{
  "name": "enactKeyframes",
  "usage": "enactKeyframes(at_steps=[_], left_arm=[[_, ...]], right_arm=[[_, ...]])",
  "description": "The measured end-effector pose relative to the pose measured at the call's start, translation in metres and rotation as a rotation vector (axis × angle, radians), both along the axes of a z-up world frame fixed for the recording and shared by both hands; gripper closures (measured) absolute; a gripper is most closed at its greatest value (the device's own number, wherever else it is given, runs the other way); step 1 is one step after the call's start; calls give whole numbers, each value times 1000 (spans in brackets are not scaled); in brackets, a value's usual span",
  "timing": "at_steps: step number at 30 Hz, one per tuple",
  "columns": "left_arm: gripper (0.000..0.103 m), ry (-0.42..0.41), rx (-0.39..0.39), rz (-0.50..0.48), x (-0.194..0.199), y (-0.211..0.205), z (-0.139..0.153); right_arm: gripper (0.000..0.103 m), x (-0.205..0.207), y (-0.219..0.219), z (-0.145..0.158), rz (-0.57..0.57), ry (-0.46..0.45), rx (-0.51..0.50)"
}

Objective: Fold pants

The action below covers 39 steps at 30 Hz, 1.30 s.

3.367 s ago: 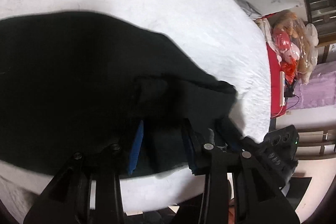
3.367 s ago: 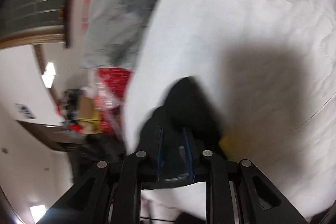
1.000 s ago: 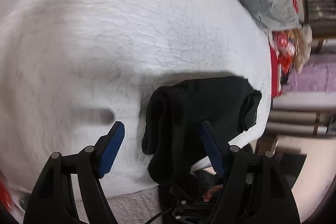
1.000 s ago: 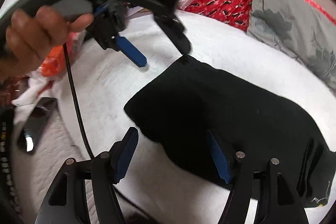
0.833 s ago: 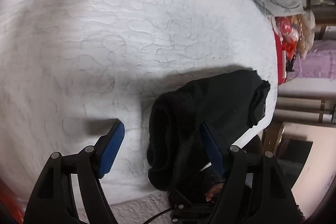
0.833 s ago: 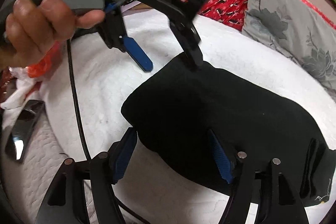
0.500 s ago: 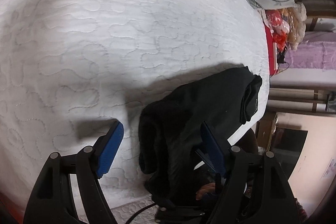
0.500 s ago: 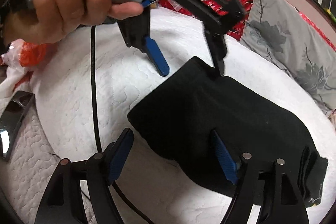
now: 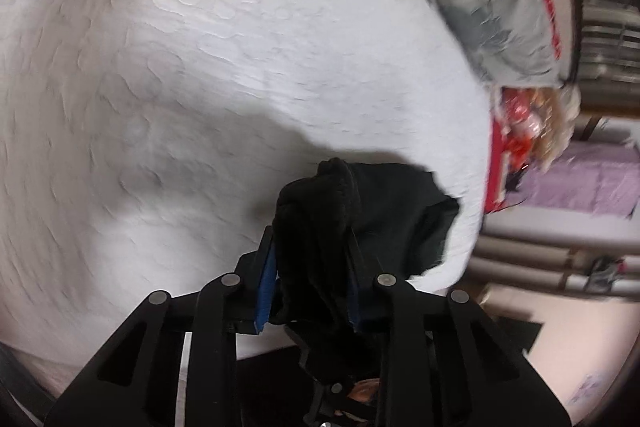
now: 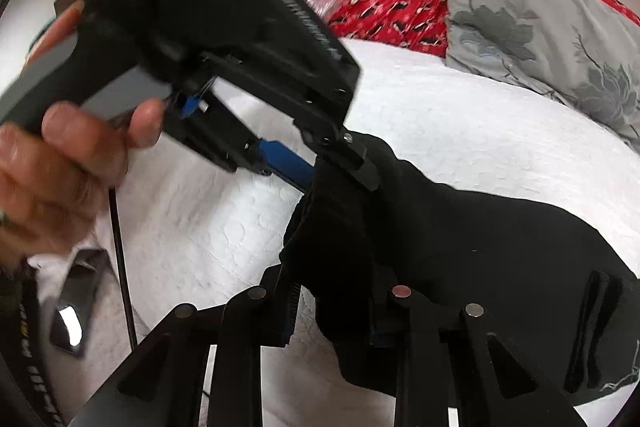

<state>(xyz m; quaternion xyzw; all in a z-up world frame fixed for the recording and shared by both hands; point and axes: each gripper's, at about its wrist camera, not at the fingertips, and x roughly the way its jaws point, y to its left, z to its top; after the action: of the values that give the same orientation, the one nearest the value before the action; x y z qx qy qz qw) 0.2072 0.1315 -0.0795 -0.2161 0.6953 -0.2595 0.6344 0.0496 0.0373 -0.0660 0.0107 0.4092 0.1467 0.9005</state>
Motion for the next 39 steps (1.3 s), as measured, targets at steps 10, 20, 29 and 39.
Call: enactKeyframes(at_steps=[10,20,29,39], left_arm=[[77,-2,-10,27,-24,-47,36],[77,-23,91,-112,-32,-196,36],[69,-18,214,-229,-47,-305,7],[35,-180,122,-23,-50,-223,62]], right_arm=[[77,-24,-61,34,-49,-35,108],[77,-54,-186,35,-236,-1,284],[67,-73,-309,-15,-422,134,432],[54,-100,-377,-5,-470,103,527]])
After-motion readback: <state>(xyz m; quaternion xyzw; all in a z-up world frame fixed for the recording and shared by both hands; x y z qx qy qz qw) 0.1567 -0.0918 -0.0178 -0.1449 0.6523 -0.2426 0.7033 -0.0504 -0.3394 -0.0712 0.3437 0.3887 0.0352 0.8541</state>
